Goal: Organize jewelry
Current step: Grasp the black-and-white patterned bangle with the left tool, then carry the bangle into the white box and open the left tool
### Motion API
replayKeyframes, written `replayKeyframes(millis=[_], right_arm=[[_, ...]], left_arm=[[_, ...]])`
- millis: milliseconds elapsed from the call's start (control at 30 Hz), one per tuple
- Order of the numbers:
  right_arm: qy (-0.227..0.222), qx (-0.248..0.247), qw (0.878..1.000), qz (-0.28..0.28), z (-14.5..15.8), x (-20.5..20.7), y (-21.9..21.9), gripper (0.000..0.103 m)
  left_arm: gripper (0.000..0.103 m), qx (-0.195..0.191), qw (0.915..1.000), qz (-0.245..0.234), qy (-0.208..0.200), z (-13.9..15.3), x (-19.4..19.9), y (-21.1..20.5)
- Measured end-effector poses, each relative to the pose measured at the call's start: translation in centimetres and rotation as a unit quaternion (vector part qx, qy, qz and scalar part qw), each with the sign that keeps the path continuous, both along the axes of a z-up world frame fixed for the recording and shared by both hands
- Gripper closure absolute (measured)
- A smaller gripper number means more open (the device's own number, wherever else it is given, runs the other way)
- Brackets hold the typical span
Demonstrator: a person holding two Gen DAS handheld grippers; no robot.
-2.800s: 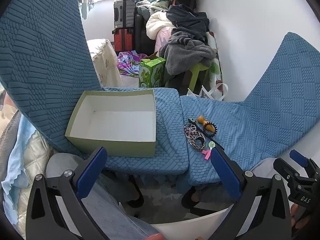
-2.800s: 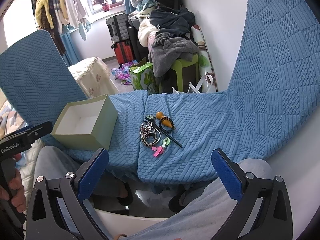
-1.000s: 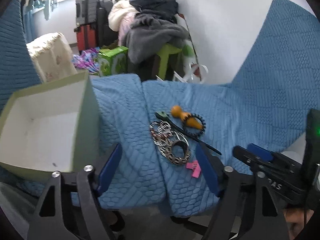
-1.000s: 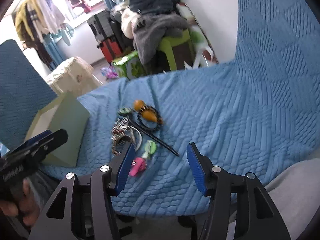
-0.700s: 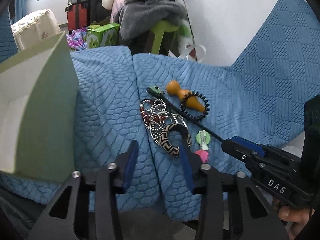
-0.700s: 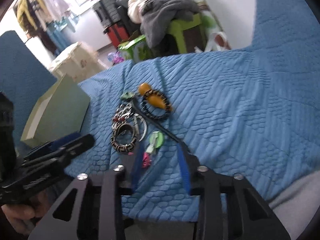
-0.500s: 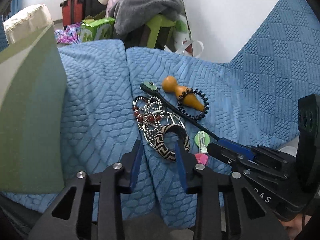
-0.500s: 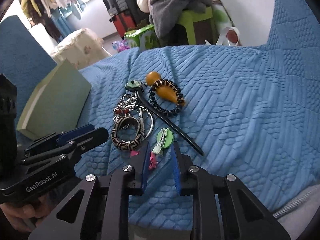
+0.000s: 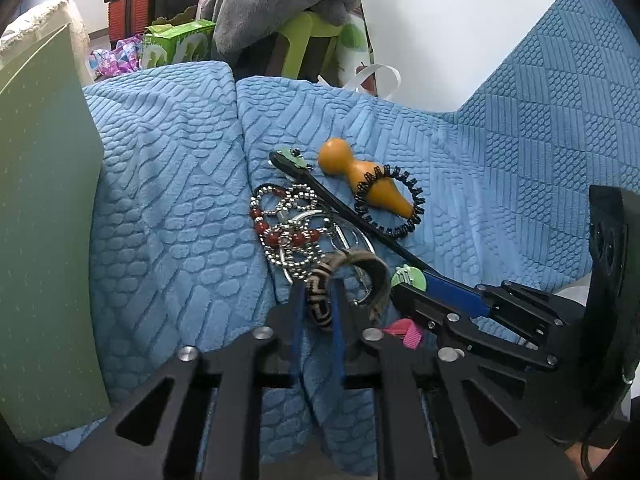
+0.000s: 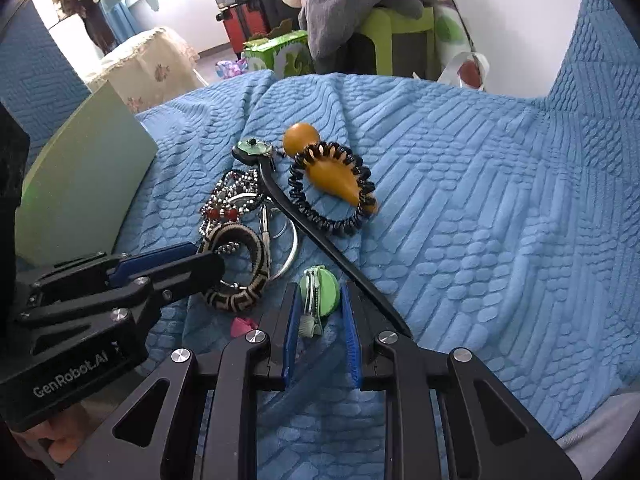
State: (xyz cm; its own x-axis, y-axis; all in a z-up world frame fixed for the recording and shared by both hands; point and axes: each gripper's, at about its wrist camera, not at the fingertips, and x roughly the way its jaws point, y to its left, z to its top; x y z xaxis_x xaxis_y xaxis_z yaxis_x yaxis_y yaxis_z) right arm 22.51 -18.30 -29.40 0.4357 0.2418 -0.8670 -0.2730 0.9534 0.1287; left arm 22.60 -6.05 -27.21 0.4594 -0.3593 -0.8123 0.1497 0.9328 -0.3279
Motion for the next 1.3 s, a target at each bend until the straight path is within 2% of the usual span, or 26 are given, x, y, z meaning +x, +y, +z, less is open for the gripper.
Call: replayKeyframes(millis=[100,333,533,700,800,1100,1300], right_arm=[[0.003,0.007,1.000,-0.010,0.1,-0.1,-0.1,0.089],[0.012,0.039,0.998,-0.041,1.7,-0.6,-1.6,0.089],[0.015,0.065,0.996,-0.052,4.6,-1.0,-2.3,0.089],[0.020,0.066,0.997,-0.037,8.7,-0.7,-2.3,0.089],[-0.007,0.052,0.998,-0.018,11.9,-0.9,-1.7,0.089],[-0.042,0.066,0.997,0.000,20.0,-1.0,1.5,0.089],[-0.020,0.083,0.996,-0.004,23.0,0.2,4.6,0.089]], left_arm=[[0.094,0.000,1.0000,-0.003,-0.001,0.0,-0.2,0.2],[0.095,-0.020,0.9997,-0.005,-0.016,1.5,-1.2,0.9],[0.095,-0.029,0.9993,-0.005,-0.021,4.0,-2.0,1.6],[0.095,-0.021,0.9994,-0.008,-0.025,7.5,-2.6,2.4],[0.095,-0.021,0.9994,0.010,-0.024,9.7,-2.6,3.6],[0.095,-0.014,0.9971,0.061,-0.043,16.4,-2.7,8.3],[0.095,-0.004,0.9942,0.093,-0.054,19.4,-3.8,12.3]])
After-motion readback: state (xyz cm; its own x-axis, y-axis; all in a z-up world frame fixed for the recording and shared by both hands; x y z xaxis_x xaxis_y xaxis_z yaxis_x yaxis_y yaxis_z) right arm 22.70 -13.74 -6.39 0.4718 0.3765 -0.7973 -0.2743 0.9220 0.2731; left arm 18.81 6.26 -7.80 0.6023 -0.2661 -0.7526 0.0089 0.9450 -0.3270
